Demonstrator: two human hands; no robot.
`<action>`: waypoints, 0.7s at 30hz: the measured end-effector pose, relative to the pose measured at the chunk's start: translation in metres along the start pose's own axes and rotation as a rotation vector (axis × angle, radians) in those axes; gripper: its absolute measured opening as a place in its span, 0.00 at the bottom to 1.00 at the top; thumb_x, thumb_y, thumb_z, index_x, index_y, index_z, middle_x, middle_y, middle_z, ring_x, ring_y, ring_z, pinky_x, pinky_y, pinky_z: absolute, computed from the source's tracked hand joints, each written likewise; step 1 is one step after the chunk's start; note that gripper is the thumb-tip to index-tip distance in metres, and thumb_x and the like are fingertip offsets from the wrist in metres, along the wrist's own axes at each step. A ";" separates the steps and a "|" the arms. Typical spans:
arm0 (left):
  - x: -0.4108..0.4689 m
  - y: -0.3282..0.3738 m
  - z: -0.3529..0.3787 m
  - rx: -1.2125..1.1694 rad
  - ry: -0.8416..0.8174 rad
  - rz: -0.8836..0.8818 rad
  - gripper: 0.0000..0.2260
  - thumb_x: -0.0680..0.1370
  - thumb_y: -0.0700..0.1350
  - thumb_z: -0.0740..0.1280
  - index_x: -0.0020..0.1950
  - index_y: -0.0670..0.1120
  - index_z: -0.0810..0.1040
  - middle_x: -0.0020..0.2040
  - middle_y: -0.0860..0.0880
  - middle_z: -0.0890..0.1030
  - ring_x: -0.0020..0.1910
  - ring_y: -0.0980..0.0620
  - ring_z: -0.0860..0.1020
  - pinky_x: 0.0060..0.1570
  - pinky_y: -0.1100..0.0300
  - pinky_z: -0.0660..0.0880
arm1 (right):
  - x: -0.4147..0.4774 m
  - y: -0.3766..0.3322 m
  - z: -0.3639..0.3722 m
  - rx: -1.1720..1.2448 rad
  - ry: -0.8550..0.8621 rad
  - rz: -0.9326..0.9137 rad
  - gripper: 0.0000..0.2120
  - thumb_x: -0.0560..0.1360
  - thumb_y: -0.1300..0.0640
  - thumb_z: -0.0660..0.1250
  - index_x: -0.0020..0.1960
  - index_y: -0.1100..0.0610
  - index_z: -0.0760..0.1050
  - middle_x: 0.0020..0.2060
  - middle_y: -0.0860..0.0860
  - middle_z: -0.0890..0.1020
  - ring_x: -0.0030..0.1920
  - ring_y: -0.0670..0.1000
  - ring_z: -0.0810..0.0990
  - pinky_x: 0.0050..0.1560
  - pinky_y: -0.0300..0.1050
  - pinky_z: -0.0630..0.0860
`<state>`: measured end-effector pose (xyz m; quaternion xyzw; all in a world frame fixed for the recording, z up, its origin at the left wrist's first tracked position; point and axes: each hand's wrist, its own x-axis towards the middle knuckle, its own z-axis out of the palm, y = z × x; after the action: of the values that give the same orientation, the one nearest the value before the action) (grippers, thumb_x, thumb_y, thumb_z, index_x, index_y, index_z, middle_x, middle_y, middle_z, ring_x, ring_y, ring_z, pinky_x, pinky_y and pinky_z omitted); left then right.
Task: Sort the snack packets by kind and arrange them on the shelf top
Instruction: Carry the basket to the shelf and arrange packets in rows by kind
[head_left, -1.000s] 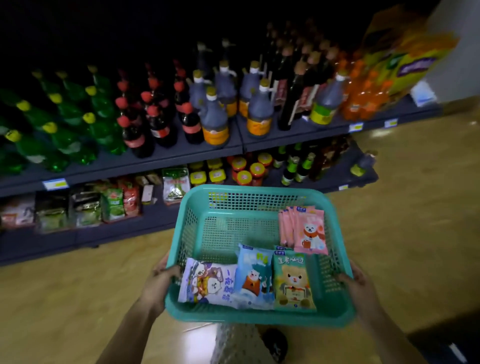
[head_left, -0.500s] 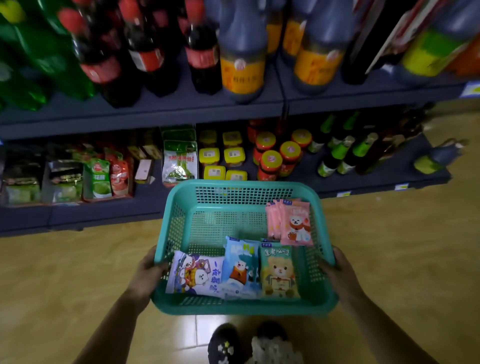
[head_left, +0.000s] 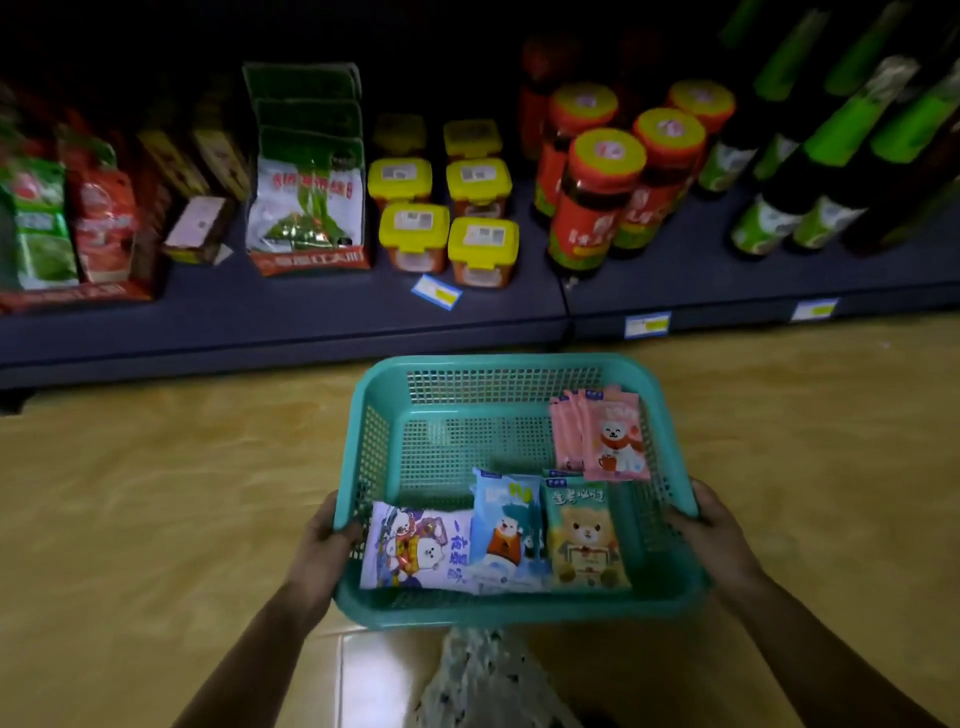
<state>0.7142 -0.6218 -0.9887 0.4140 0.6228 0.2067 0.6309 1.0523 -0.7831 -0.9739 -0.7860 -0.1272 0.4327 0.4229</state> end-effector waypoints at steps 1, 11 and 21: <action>0.010 -0.014 0.006 -0.007 0.002 0.000 0.16 0.77 0.28 0.56 0.58 0.42 0.75 0.47 0.43 0.81 0.42 0.45 0.79 0.32 0.61 0.78 | 0.010 0.013 0.002 0.004 0.005 -0.005 0.15 0.76 0.66 0.61 0.62 0.56 0.70 0.52 0.53 0.78 0.53 0.56 0.77 0.46 0.51 0.76; 0.066 -0.074 0.043 -0.062 0.042 0.055 0.17 0.76 0.29 0.56 0.58 0.44 0.74 0.46 0.45 0.81 0.46 0.45 0.78 0.39 0.55 0.76 | 0.082 0.055 0.011 -0.083 0.028 0.013 0.20 0.71 0.53 0.71 0.60 0.57 0.72 0.57 0.60 0.78 0.49 0.58 0.78 0.43 0.50 0.78; 0.060 -0.064 0.040 0.422 0.256 0.776 0.13 0.69 0.40 0.59 0.52 0.50 0.73 0.50 0.52 0.74 0.53 0.54 0.71 0.45 0.57 0.69 | 0.028 0.000 0.115 -0.638 -0.520 -0.695 0.13 0.76 0.60 0.65 0.60 0.51 0.73 0.55 0.45 0.79 0.52 0.35 0.76 0.55 0.28 0.72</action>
<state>0.7439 -0.6227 -1.0802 0.7071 0.5232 0.3458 0.3268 0.9789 -0.7037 -1.0211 -0.6539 -0.6055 0.3874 0.2361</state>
